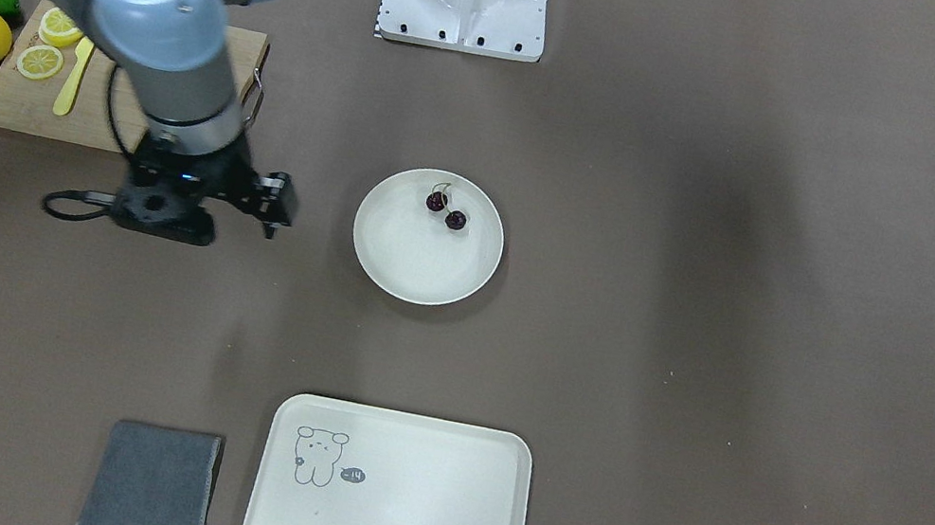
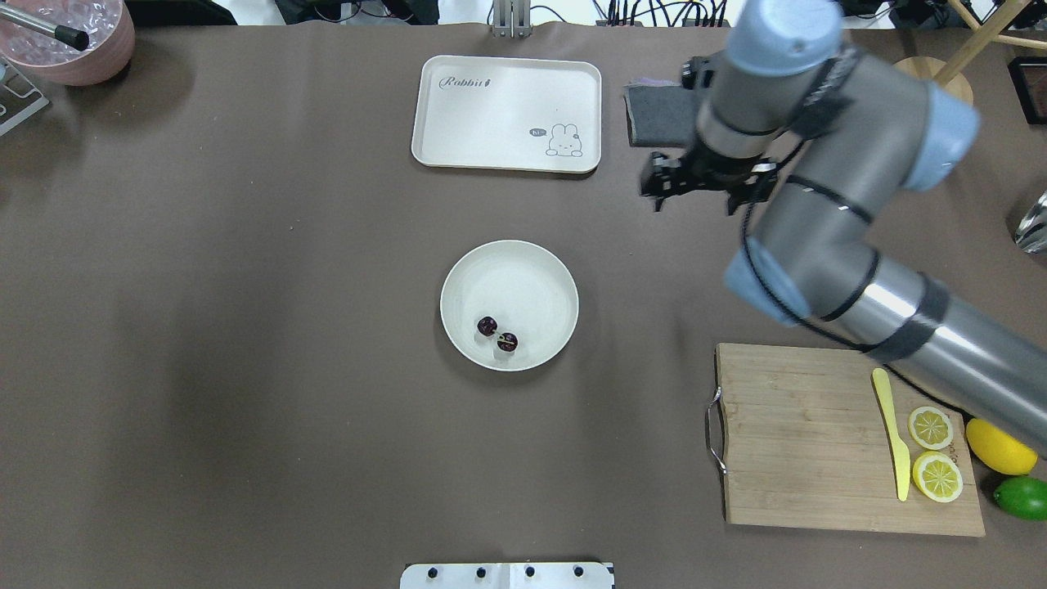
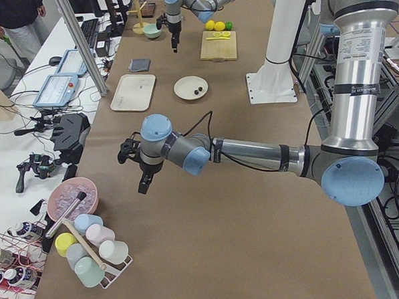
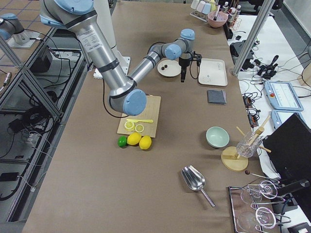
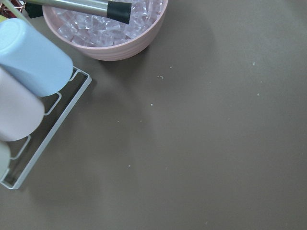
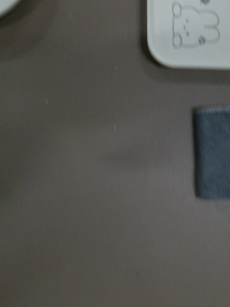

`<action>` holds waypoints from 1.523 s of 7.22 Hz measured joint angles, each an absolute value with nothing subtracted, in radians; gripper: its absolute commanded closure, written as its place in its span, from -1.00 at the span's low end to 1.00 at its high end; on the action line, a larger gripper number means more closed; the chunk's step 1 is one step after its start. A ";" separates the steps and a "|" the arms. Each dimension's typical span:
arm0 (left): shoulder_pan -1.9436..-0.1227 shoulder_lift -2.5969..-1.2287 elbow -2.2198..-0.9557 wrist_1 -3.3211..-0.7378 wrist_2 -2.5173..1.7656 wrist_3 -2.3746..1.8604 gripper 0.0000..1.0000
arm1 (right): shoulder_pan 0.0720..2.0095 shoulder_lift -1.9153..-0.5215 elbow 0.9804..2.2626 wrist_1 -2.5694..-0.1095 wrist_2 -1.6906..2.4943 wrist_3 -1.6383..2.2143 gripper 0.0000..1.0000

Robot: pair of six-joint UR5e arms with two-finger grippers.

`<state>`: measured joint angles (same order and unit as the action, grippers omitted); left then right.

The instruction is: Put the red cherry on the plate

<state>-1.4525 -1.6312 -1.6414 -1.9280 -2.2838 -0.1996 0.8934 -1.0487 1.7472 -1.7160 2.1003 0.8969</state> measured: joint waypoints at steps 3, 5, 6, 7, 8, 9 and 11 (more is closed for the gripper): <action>-1.554 -1.630 -1.642 -1.803 -2.347 -0.086 -0.96 | 1.299 -1.357 1.775 -1.732 2.273 0.305 -1.00; -1.573 -1.627 -1.636 -1.766 -2.351 -0.075 -0.96 | 1.469 -1.433 1.671 -1.730 2.290 0.040 -1.00; -1.575 -1.620 -1.634 -1.754 -2.351 -0.074 -0.96 | 1.513 -1.458 1.630 -1.726 2.300 -0.029 -1.00; -1.575 -1.604 -1.636 -1.750 -2.352 -0.074 -0.96 | 1.535 -1.486 1.614 -1.721 2.316 -0.054 -1.00; -1.576 -1.589 -1.639 -1.749 -2.351 -0.074 -0.96 | 1.551 -1.503 1.612 -1.715 2.326 -0.061 -1.00; -1.576 -1.579 -1.641 -1.748 -2.351 -0.075 -0.96 | 1.561 -1.512 1.611 -1.712 2.329 -0.063 -1.00; -1.576 -1.572 -1.642 -1.747 -2.348 -0.076 -0.96 | 1.572 -1.516 1.610 -1.711 2.329 -0.064 -1.00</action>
<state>-1.5761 -1.5723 -1.6423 -1.7474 -2.3477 -0.0765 1.5724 -1.5164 1.6105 -1.7106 2.3291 -0.0635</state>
